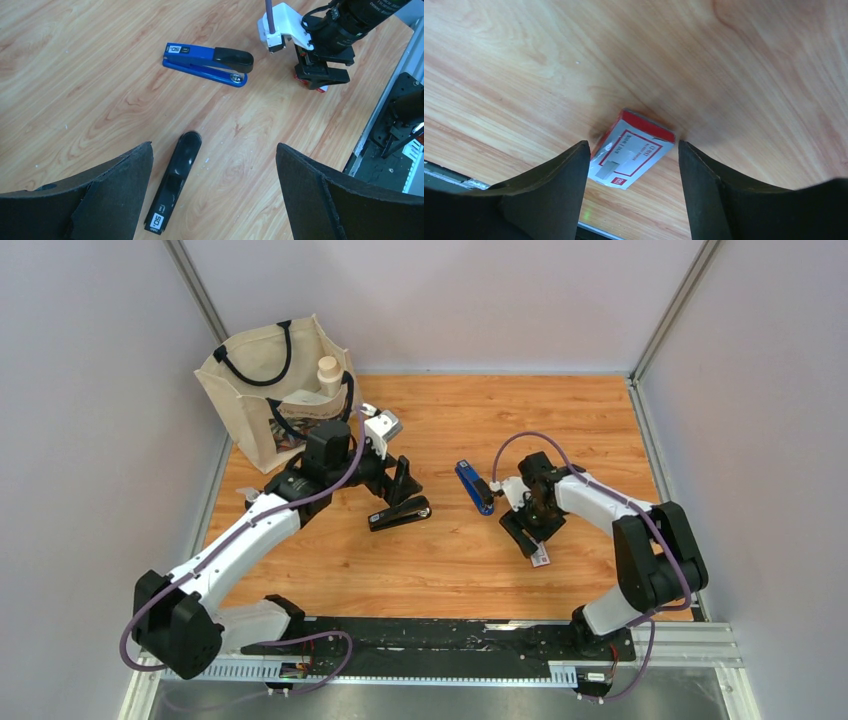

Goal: Load the staples into the stapler

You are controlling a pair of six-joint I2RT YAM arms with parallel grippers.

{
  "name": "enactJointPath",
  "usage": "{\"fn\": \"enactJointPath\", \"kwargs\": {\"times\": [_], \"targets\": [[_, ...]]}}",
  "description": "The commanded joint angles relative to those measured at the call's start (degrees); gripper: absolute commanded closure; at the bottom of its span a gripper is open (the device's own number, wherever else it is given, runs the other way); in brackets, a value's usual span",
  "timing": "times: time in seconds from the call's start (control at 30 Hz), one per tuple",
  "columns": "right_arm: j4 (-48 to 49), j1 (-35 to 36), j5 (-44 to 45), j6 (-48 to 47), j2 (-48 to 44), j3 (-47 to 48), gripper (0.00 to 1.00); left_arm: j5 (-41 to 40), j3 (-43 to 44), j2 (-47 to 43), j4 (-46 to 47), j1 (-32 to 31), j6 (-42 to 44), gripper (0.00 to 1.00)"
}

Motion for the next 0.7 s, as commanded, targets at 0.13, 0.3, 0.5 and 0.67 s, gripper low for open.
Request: {"fn": "enactJointPath", "kwargs": {"times": [0.13,0.3,0.5,0.67], "targets": [[-1.65,6.48,-1.13,-2.95,0.02,1.46,0.37,-0.62,-1.32,-3.67,2.36,-0.35,0.87,0.00],[-1.03,11.22,-0.24,-3.65,0.81,1.99,0.40,-0.88,-2.20,-3.06,2.53,-0.26,0.96,0.00],[0.28,14.31,1.77,-5.32,-0.33,2.43,0.38,-0.80,-2.64,-2.18,3.41,-0.26,0.43,0.00],[1.96,14.13,2.57,-8.83,-7.17,-0.55,0.34,-0.97,-3.52,-2.00,4.12,-0.26,0.43,0.00]]}}
